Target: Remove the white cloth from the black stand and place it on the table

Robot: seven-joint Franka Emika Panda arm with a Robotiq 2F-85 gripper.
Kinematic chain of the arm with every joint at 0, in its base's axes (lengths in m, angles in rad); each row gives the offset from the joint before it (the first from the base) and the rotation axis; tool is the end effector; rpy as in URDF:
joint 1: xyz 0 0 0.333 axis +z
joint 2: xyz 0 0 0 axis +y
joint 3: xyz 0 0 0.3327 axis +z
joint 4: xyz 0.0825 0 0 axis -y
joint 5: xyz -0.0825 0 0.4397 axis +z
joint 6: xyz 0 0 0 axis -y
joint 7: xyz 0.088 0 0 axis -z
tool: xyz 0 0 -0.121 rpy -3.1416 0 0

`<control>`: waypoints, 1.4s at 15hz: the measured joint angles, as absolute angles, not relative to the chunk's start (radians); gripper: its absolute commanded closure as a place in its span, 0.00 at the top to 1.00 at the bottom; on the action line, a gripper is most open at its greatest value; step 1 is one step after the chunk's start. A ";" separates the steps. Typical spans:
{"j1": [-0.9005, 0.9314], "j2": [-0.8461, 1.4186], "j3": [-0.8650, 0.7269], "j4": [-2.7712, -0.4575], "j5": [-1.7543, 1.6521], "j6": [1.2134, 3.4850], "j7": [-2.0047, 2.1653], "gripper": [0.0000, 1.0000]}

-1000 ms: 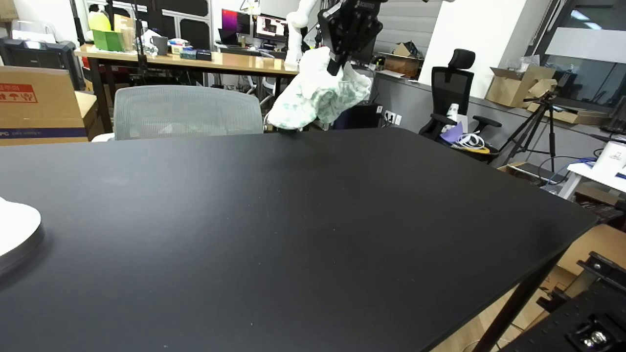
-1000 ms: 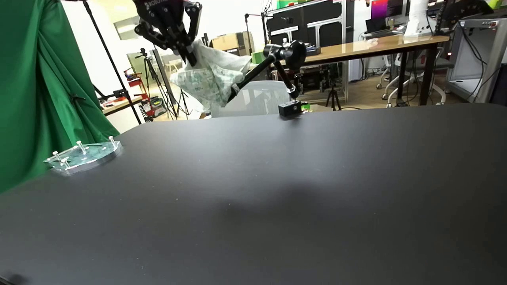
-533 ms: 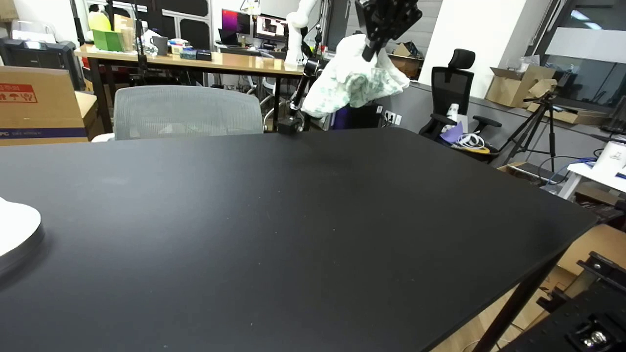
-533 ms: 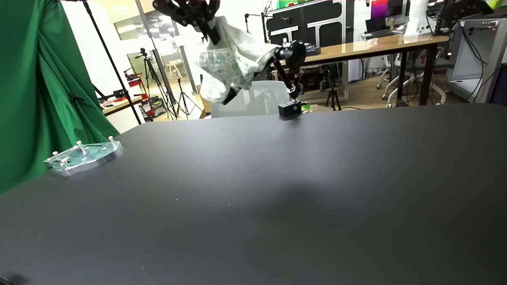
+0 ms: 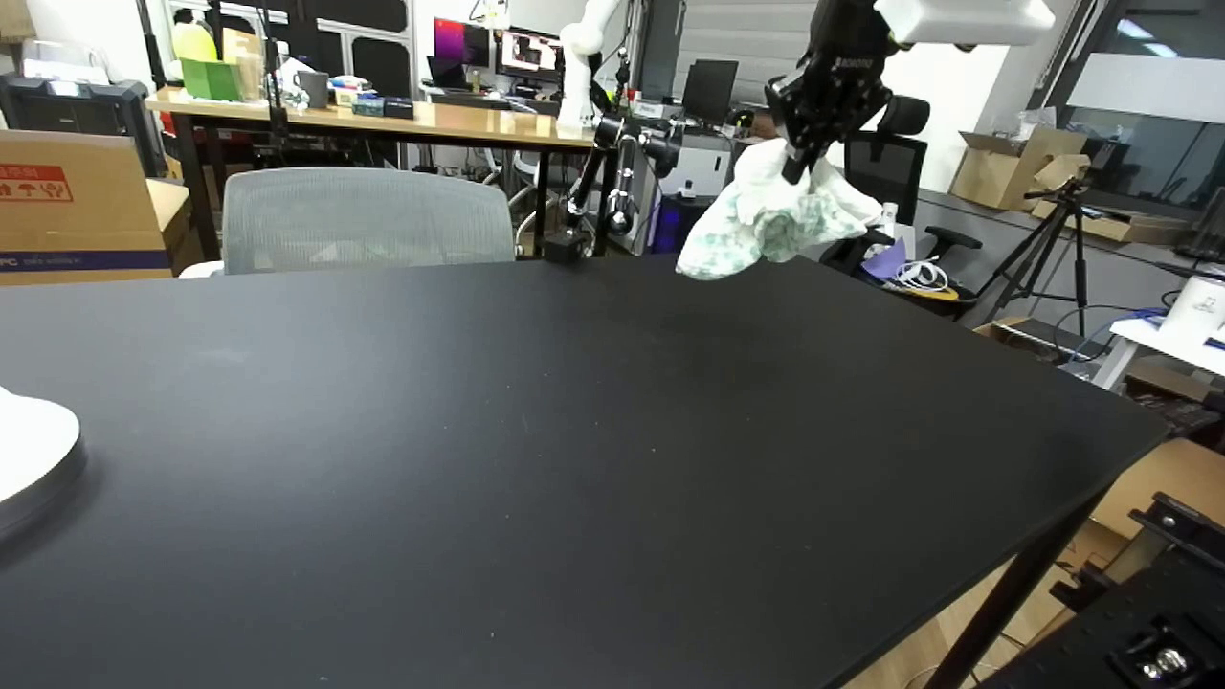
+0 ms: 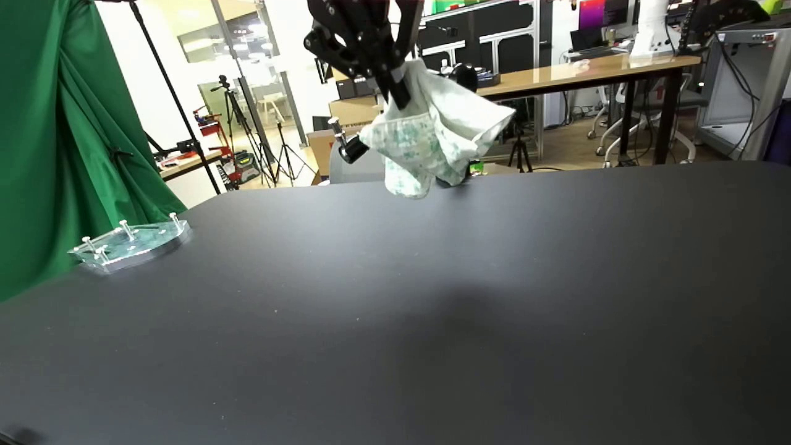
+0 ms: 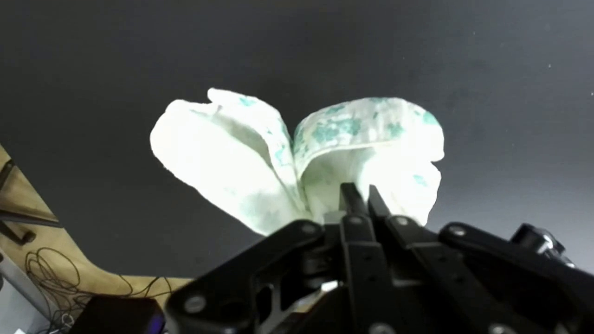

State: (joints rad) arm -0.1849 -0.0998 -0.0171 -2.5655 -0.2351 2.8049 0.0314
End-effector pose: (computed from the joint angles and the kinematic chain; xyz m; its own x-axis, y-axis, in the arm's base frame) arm 0.5023 -0.0925 0.2953 0.9470 -0.0013 0.3212 -0.0468 -0.9899 0.1341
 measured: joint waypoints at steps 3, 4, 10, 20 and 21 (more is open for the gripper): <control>-0.154 -0.018 -0.036 -2.566 -0.132 2.794 -0.103 0.01; -0.140 0.012 -0.037 -2.565 -0.064 2.787 -0.187 0.01; -0.125 0.165 -0.031 -2.502 0.072 2.720 -0.529 0.30; -0.116 0.200 -0.064 -2.447 -0.160 2.670 -0.429 0.97; -0.107 0.183 -0.064 -2.447 -0.178 2.652 -0.399 1.00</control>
